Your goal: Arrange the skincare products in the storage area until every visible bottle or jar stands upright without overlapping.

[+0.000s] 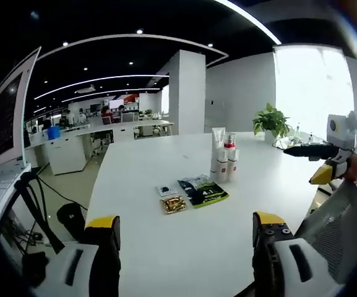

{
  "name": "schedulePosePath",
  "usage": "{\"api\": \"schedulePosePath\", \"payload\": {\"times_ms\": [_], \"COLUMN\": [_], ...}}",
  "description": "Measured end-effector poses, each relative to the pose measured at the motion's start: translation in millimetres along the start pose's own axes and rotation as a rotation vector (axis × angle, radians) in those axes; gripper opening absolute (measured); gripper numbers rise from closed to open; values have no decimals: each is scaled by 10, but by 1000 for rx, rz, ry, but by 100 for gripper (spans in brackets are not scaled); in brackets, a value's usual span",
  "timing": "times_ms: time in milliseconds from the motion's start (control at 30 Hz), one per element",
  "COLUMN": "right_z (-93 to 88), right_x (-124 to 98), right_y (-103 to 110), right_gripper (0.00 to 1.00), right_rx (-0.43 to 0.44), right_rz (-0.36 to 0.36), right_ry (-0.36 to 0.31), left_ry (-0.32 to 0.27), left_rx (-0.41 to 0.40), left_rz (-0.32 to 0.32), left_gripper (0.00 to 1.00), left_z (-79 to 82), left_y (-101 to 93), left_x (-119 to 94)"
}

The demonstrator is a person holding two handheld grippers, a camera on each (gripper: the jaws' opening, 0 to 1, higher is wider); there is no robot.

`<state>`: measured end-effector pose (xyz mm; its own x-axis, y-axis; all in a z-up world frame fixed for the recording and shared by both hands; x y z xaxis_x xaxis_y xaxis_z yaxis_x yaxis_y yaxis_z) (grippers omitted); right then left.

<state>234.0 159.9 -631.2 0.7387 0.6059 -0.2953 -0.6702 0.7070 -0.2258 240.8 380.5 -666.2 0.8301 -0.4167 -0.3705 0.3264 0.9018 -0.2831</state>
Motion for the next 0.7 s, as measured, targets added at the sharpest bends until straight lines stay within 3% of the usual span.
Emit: {"api": "schedulePosePath", "payload": {"times_ms": [267, 700], "right_z": [-40, -169], "right_x": [24, 68], "right_y": [-1, 36], "right_gripper": [93, 92], "right_rx": [2, -6], "right_rz": [-12, 3], "right_ry": [3, 58], "left_ry": [-36, 6], "left_rx": [-1, 14], "left_rz": [-10, -20], "left_gripper": [94, 95], "left_z": [43, -61], "left_y": [-8, -19], "left_x": [-15, 12]}}
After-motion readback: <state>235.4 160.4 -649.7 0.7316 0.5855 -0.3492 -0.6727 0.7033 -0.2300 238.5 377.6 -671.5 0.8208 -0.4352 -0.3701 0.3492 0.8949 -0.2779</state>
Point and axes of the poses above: the point that each gripper's makers call its tool centre point, and the gripper's own axes: x roughly forward along the fingers, y roughly to its left, z roughly out of its top, the point moved 1 cm from there along -x, roughly backward along the fingers, and after that the axes turned 13 degrees about -x, right-handed, at the moved point
